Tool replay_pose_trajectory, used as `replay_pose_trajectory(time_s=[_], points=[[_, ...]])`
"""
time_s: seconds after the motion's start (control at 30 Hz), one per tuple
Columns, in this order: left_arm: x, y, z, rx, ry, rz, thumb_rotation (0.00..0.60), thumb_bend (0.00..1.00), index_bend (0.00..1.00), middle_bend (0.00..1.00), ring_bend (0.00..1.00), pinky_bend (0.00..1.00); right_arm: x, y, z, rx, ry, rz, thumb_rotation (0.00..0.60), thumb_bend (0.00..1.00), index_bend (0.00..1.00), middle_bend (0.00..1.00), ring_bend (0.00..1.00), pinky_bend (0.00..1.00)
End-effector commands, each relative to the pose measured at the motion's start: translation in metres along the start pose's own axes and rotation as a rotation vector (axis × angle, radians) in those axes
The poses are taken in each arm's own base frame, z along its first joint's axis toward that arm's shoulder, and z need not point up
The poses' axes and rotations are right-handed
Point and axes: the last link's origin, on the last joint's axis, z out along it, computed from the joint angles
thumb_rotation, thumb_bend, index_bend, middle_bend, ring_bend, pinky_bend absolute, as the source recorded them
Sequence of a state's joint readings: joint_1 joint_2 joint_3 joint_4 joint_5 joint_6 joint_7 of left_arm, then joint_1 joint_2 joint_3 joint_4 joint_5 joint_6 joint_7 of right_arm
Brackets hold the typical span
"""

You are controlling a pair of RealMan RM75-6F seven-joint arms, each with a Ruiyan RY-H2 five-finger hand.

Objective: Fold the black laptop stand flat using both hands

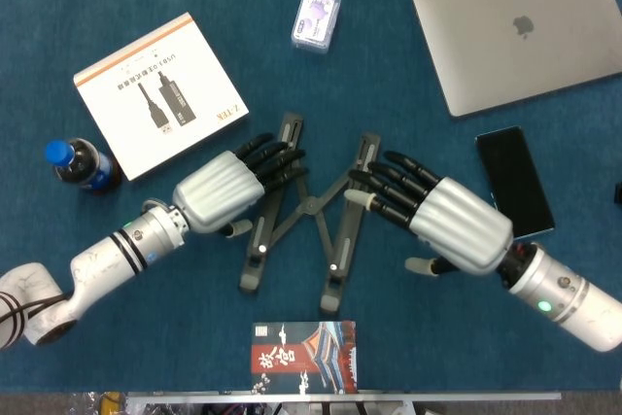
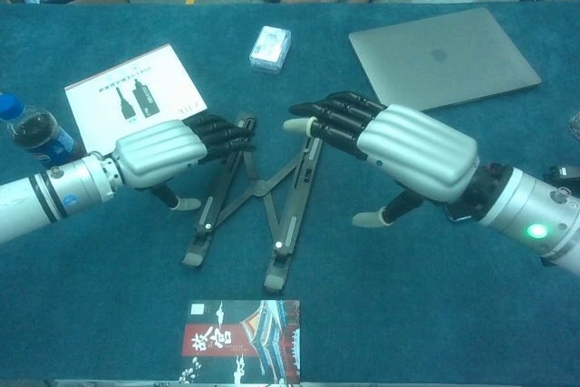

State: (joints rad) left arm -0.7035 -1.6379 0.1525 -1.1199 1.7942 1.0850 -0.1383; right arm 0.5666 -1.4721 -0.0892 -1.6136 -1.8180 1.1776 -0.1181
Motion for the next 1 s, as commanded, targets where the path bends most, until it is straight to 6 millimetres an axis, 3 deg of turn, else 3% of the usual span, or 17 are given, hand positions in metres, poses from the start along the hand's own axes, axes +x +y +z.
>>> replay_pose_trajectory(time_s=[0.03,0.3,1.0], points=[[-0.001,0.007,0.004,-0.008,-0.003,-0.017,0.600,0.21,0.00,0.00,0.00,0.00,0.000,0.003,-0.002,-0.008,0.001,-0.007,0.600,0.04,0.00,0.00,0.00,0.00],[0.001,0.022,0.016,-0.025,0.007,-0.032,0.600,0.21,0.00,0.00,0.00,0.00,0.003,0.013,-0.005,-0.023,-0.004,-0.041,0.600,0.04,0.00,0.00,0.00,0.00],[-0.004,0.011,0.019,0.018,0.017,-0.028,0.600,0.21,0.00,0.00,0.00,0.00,-0.032,0.024,0.023,0.083,-0.015,-0.285,0.600,0.04,0.00,0.00,0.00,0.00]])
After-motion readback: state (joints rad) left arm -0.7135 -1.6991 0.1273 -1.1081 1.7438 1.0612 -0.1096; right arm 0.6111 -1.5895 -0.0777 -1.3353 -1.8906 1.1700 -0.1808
